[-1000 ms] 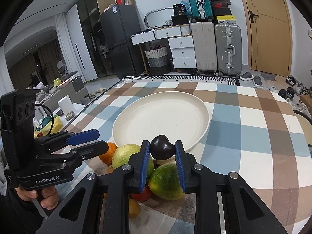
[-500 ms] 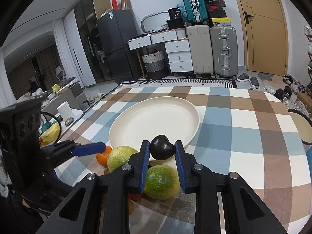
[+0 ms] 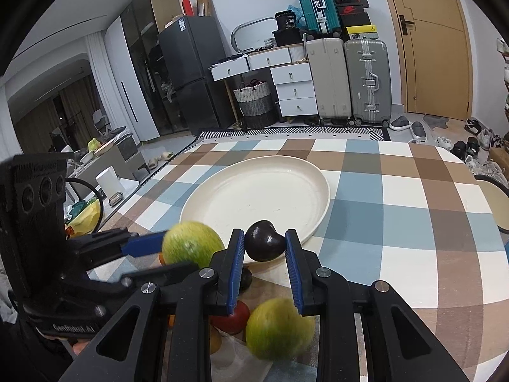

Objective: Organize fruits
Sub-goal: 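Carry the guava with the left tool into the white plate while the right tool places the plum there, then move the right tool to the large green-yellow pomelo and grasp it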

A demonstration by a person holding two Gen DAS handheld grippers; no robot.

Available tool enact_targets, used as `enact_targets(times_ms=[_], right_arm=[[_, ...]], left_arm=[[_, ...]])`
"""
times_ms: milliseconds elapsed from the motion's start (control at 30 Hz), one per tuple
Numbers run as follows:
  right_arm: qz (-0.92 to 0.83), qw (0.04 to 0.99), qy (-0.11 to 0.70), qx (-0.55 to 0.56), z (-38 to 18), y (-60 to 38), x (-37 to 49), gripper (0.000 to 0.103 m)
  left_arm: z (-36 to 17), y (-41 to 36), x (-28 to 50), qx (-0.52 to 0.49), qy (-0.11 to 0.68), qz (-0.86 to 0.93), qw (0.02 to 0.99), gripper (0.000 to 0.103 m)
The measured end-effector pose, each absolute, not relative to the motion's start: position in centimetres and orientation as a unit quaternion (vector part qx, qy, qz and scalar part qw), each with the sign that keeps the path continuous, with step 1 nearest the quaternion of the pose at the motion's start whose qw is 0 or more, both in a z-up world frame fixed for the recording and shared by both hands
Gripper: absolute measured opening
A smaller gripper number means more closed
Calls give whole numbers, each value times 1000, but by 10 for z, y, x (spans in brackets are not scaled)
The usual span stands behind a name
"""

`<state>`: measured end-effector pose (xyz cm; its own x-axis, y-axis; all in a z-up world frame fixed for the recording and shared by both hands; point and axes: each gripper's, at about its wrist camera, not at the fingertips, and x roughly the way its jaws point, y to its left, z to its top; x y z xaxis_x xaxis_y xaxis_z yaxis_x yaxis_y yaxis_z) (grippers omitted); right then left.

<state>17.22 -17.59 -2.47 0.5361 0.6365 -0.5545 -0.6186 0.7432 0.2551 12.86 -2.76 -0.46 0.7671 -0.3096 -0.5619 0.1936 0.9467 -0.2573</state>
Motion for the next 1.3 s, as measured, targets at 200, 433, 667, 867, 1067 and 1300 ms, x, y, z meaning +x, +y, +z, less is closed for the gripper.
enact_targets(times_ms=[200, 433, 667, 867, 1067, 1300], right_arm=[[363, 867, 341, 17, -30, -160, 183, 27], [359, 863, 355, 1, -36, -147, 192, 27], [353, 878, 323, 28, -26, -161, 188, 47], [346, 879, 328, 29, -27, -172, 185, 69], [336, 886, 318, 32, -25, -182, 176, 96], [333, 892, 307, 9, -26, -188, 162, 103]], left_arm=[[-7, -6, 141, -91, 312, -76, 943, 45], [-21, -3, 154, -84, 333, -57, 937, 46], [-18, -5, 149, -82, 326, -58, 940, 48], [-17, -2, 135, -81, 319, -36, 944, 82], [-13, 1, 115, -68, 312, -3, 948, 102], [-13, 11, 100, -74, 314, 7, 946, 102]])
